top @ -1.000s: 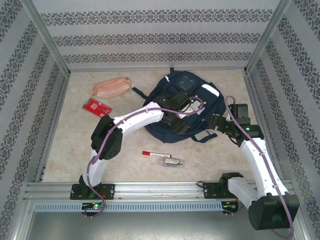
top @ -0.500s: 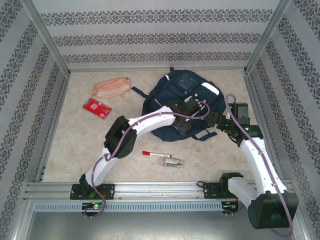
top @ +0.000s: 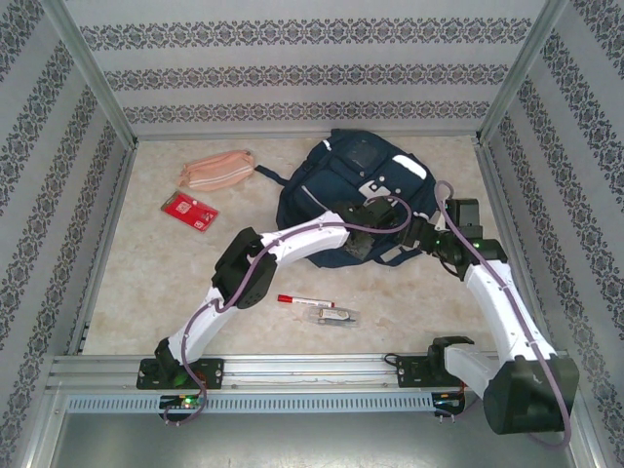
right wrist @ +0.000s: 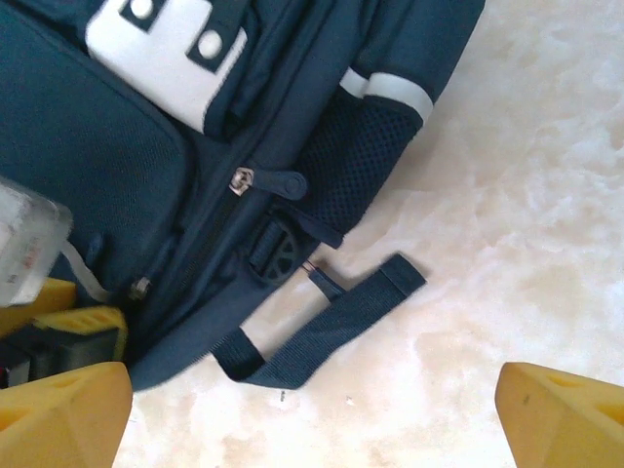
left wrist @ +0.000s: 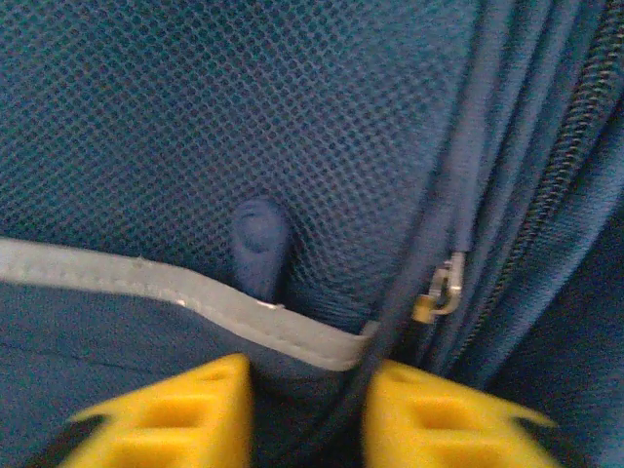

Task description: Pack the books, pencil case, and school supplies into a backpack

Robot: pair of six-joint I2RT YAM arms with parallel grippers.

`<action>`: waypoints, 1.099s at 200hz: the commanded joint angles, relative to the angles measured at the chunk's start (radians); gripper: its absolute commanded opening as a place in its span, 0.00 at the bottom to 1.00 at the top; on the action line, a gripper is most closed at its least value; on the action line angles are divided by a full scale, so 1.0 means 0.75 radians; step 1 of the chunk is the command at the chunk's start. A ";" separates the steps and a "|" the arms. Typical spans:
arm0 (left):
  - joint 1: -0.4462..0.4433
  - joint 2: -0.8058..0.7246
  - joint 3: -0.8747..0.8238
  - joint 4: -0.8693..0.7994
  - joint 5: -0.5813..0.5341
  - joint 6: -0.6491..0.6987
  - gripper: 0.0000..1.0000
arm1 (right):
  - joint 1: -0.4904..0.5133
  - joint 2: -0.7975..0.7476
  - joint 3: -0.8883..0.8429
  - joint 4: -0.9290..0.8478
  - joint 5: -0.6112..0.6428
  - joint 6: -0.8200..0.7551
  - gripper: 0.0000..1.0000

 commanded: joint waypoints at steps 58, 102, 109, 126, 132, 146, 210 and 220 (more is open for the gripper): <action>0.017 -0.146 0.199 -0.062 0.016 0.160 0.00 | -0.052 0.360 0.170 0.038 -0.252 -0.364 0.79; 0.034 -0.222 0.170 -0.019 0.033 0.179 0.00 | -0.144 0.583 0.379 -0.044 -0.536 -0.365 0.60; 0.036 -0.227 0.167 -0.018 0.034 0.173 0.00 | -0.159 0.620 0.396 -0.039 -0.562 -0.363 0.58; 0.038 -0.236 0.150 0.004 0.051 0.161 0.00 | -0.197 0.695 0.429 -0.034 -0.564 -0.369 0.57; 0.039 -0.237 0.142 0.016 0.060 0.161 0.00 | -0.206 0.721 0.442 -0.038 -0.566 -0.380 0.57; 0.041 -0.238 0.140 0.032 0.079 0.165 0.00 | -0.228 0.772 0.464 -0.030 -0.615 -0.388 0.57; 0.064 -0.252 0.136 0.054 0.112 0.186 0.00 | -0.241 1.003 0.555 0.043 -0.795 -0.613 0.55; 0.066 -0.257 0.131 0.052 0.121 0.181 0.00 | -0.240 1.033 0.570 0.052 -0.803 -0.628 0.56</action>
